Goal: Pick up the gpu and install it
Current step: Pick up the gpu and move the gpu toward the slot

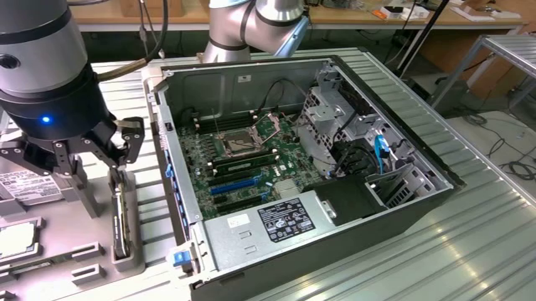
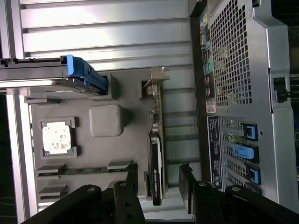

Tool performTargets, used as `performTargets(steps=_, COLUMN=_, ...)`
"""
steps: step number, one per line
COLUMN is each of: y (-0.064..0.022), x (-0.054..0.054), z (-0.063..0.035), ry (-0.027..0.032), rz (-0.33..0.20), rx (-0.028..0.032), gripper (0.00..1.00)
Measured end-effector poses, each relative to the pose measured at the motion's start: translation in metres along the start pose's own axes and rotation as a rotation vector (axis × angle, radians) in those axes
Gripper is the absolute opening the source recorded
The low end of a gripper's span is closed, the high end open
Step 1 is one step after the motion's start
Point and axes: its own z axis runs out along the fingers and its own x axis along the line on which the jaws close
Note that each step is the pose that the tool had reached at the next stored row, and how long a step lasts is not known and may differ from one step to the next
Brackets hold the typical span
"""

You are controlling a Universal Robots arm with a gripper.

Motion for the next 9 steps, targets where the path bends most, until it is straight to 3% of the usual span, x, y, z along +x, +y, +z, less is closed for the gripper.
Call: performTargets(steps=9, y=-0.0005, x=0.0, z=0.012, ry=0.0001, rz=0.0, rx=0.0, gripper=0.48)
